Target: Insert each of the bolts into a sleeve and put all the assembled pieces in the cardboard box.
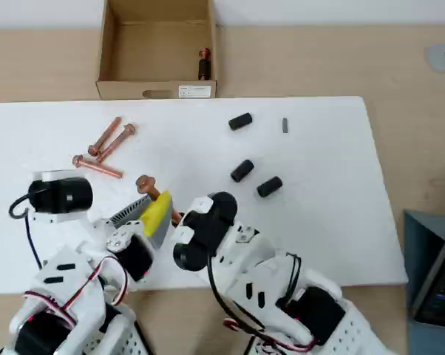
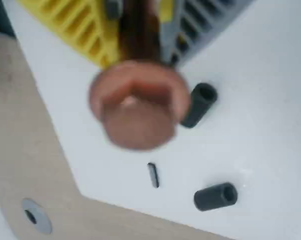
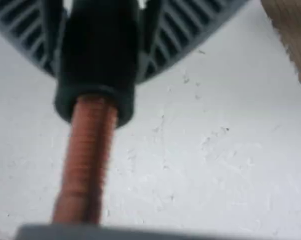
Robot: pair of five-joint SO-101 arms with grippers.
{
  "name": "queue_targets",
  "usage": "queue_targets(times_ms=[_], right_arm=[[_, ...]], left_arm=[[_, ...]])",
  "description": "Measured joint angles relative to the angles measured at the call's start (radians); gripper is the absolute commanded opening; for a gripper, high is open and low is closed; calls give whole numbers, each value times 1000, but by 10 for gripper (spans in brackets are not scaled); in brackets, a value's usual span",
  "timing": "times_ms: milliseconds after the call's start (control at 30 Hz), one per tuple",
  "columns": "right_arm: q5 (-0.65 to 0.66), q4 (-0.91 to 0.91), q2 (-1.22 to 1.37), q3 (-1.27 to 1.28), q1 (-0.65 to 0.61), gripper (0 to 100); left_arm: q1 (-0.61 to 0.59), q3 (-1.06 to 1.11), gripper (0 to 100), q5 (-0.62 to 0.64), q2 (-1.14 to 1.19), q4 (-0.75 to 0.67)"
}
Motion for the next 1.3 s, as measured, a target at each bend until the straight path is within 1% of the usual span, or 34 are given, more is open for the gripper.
queue_targets(times_ms=[100,167,367,500,567,700,767,933,1167,1233,1300], right_arm=[[0,0,0,0,0,9],[0,0,0,0,0,9],[0,0,0,-2,0,9],[0,0,0,-2,-3,9],[0,2,0,-2,-5,9],[0,2,0,0,-2,9],[-2,0,-2,-2,2,9],[-2,0,0,-2,-2,9],[-2,0,0,-2,3,9],[-2,0,0,-2,3,9],[-2,0,0,-2,3,9]], left_arm=[[3,0,5,0,0,0],[26,0,5,0,0,2],[120,2,9,-9,3,61],[129,2,11,-12,3,104],[130,0,45,-31,0,117],[129,-2,197,-44,0,132],[115,3,228,-44,3,143],[18,0,217,-48,5,144],[-54,-110,214,-48,0,201],[-84,-132,184,-48,0,213],[-115,-143,127,-48,0,224]])
